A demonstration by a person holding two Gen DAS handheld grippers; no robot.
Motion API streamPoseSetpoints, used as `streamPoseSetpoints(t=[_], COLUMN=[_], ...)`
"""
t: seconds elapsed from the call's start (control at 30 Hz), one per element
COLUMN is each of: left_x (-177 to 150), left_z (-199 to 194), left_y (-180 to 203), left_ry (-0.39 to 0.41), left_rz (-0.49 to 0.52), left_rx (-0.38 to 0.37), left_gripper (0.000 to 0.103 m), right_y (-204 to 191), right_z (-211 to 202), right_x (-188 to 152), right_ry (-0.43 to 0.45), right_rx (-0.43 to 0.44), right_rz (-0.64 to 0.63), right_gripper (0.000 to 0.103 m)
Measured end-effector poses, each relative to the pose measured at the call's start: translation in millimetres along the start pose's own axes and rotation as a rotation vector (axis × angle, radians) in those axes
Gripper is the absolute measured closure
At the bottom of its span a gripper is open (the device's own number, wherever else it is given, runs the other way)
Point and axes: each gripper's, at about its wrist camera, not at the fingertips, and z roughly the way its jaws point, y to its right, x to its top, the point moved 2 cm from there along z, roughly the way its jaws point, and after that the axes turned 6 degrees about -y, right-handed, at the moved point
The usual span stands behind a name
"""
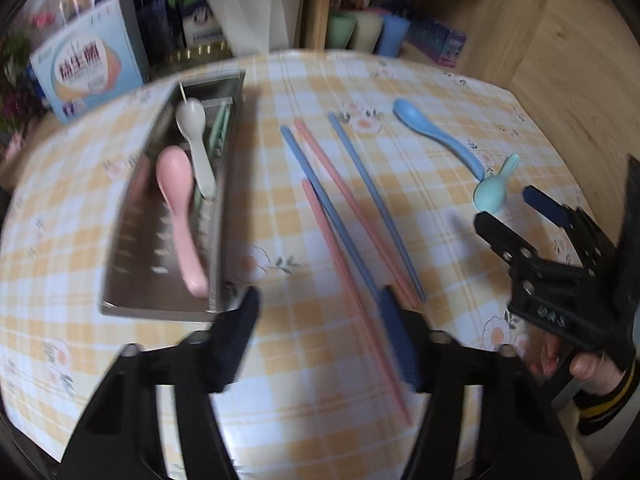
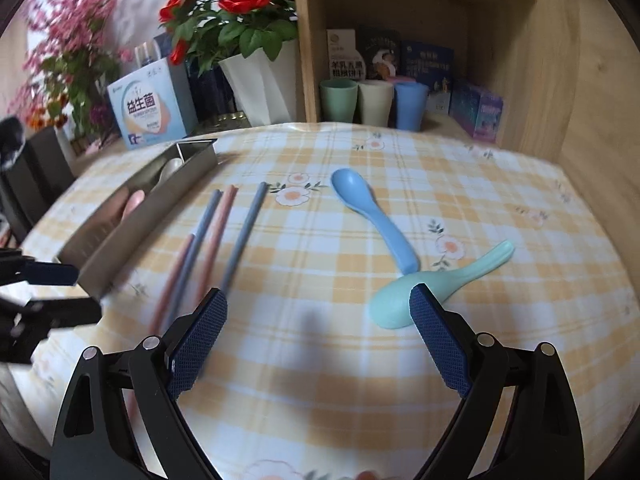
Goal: Organize utensils
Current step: 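Move left tool toward the pink chopstick while right tool withdraws from the tray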
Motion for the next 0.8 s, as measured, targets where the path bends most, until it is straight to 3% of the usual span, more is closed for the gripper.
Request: streamPoseSetpoints(t=[0.1,0.27,0.47,0.8], left_x=[2.7,7.6,14.6,26.7], left_z=[15.2,31.6,44.9,55.6], left_y=[-0.5,4.2,9.5,13.4], left_ry=[-0.04,-0.069,-0.094,-0.086], left_rz=[-0.045,-0.056,-0.062,-0.044], left_rx=[-0.033,-0.018,-0.021,0.038], left_gripper=[0.061,0.076,0.081,0.09], right_y=[10.7,22.8,24.1,26.1], right_z=[-2.1,-2.2,-0.3,0.2], right_x=[-1.0,-4.3,-7.8,-10.7], right_ry=[0.006,0.021,0.027,0.033], right_rx=[0.025,0.039,0.077,0.111], right_rz=[0.053,0.118,0.134,0.157], right_gripper=[0.013,0.013,0.013,0.013])
